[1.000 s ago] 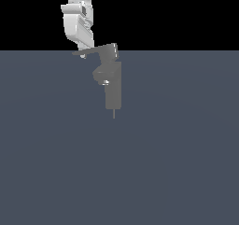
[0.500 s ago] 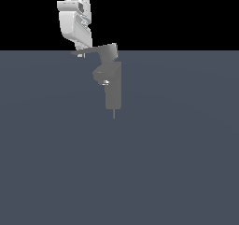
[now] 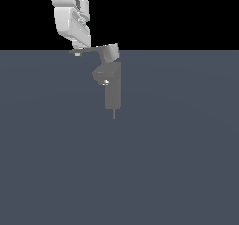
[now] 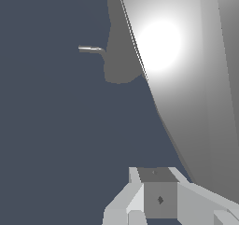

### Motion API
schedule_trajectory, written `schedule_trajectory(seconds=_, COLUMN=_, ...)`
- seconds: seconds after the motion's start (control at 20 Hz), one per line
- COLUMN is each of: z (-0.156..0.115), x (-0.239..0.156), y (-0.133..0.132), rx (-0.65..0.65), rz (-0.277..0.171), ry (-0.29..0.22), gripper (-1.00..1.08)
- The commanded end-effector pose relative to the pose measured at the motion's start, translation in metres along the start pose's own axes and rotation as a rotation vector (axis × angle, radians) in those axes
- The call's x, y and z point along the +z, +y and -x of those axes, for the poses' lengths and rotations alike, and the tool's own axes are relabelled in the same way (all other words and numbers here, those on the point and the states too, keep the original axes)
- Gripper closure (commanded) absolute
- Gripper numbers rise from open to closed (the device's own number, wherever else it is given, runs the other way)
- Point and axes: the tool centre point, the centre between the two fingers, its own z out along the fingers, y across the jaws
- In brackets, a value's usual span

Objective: Turn on the faucet by rotating a designated handle.

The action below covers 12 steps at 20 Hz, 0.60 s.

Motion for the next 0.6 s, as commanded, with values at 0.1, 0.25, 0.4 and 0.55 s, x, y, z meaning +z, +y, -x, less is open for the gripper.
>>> schedule_trajectory(seconds=0.1, z=-0.001, x=0.000, y=0.013, rx=0.001, rz=0.004, ry=0.002, gripper=1.08)
schedule_trajectory(seconds=0.25, z=0.000, x=0.000, y=0.021, rx=0.001, rz=0.004, ry=0.002, gripper=1.08)
schedule_trajectory(seconds=0.4, z=0.000, x=0.000, y=0.029, rx=0.001, rz=0.004, ry=0.002, gripper=1.08)
schedule_trajectory(seconds=0.55, z=0.000, x=-0.001, y=0.037, rx=0.001, rz=0.004, ry=0.002, gripper=1.08)
